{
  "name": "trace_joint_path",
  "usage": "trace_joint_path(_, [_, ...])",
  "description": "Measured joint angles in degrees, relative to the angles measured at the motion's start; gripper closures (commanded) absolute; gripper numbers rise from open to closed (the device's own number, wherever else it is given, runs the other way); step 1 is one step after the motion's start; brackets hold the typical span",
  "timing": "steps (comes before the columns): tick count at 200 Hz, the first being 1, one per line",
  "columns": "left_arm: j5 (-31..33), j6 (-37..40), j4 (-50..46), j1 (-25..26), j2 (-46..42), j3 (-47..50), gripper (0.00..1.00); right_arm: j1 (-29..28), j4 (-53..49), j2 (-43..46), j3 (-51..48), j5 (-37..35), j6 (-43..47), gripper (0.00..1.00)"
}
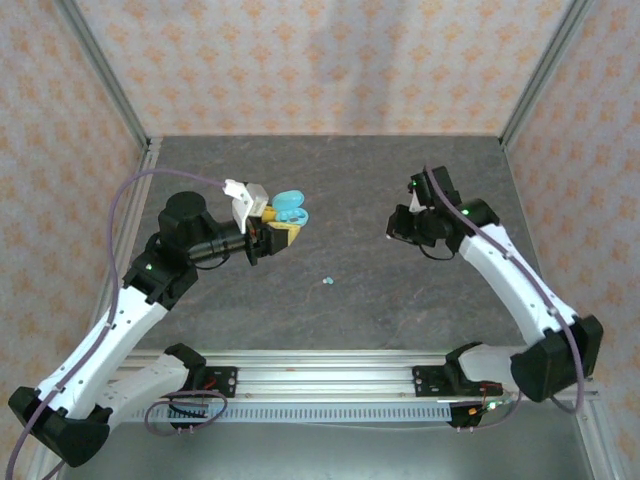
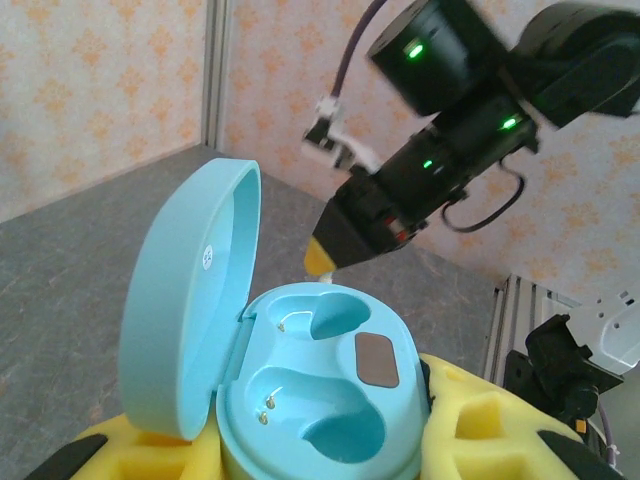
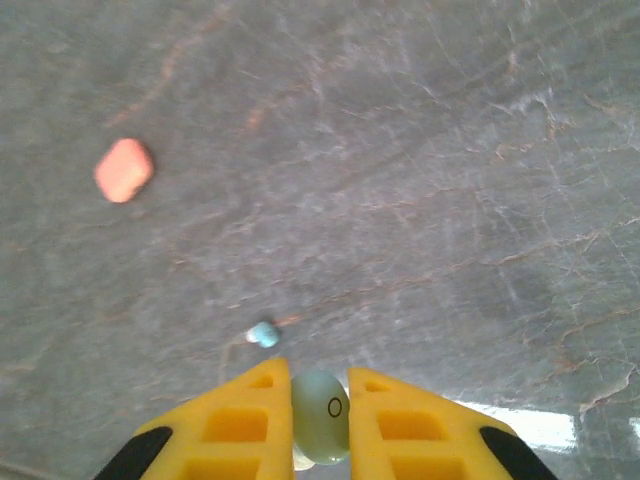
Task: Insert the wireless bluetooth earbuds into the charging case
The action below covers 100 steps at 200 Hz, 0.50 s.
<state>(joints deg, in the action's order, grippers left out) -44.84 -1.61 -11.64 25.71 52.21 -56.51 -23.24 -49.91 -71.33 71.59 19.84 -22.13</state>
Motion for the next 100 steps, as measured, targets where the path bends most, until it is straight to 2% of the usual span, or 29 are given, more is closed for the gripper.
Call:
trace_joint_path(20, [-0.57, 0.24, 1.16, 0.0, 1.2, 0.0, 1.0, -2.62, -3.63, 2.14, 5.64, -1.18, -1.57, 0.84])
trace_joint_path(58, [-1.29, 1.75, 3.17, 0.07, 3.82, 0.0, 1.0, -10.82, -9.25, 2.27, 17.97, -5.27, -3.67, 0.85])
trace_joint_path(100, [-1.22, 3.28, 3.61, 0.59, 5.33, -0.02, 1.0, -19.43, -9.25, -0.68, 26.38, -6.69, -6.01, 0.86])
